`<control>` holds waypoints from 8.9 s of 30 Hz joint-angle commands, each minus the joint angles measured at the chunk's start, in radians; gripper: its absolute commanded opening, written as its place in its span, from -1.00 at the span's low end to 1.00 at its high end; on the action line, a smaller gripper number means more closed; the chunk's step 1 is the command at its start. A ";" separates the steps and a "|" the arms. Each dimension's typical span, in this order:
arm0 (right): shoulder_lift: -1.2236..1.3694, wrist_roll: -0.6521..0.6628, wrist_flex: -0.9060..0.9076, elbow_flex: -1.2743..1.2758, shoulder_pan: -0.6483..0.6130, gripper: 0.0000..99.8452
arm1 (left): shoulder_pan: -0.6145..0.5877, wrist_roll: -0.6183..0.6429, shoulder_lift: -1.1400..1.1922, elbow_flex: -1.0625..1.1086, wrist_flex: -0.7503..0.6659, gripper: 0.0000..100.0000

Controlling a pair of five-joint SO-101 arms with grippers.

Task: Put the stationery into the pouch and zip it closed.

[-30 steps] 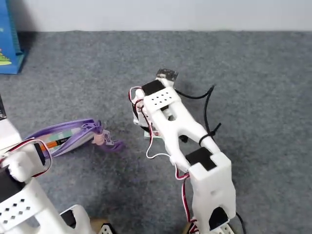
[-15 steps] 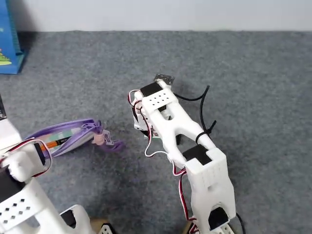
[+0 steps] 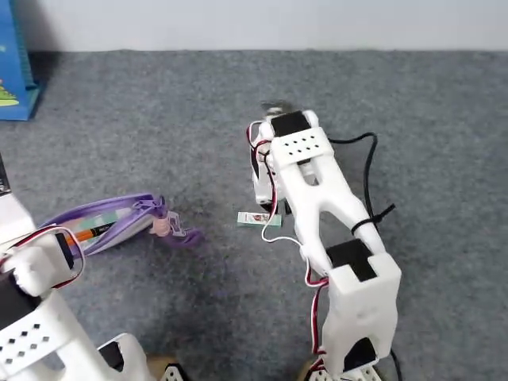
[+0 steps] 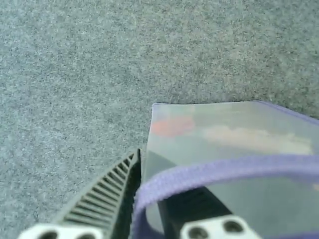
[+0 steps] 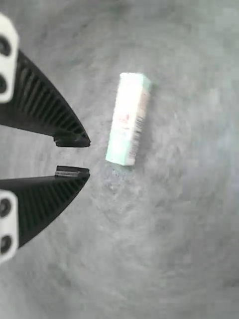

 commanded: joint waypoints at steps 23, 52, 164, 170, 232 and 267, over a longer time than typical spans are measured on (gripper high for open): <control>0.090 1.019 -0.143 -0.029 -0.145 -0.49 | -0.017 -0.009 0.054 0.062 -0.044 -0.97; -0.177 0.881 0.151 -0.026 -0.165 -0.98 | -0.017 -0.008 0.054 0.062 -0.035 -0.97; -1.175 -0.089 -1.294 1.315 -0.573 -0.52 | 0.153 0.035 0.054 0.002 0.061 -0.97; -1.178 -0.089 -1.305 1.315 -0.519 -0.83 | 0.153 0.035 0.054 0.004 0.061 -0.97; -2.107 0.130 -0.426 1.425 -0.587 -0.98 | 1.111 0.077 0.023 -0.059 -0.408 -0.48; -2.216 0.133 -0.426 1.152 -0.438 -0.98 | 1.102 -0.195 -0.448 0.114 -0.087 -0.48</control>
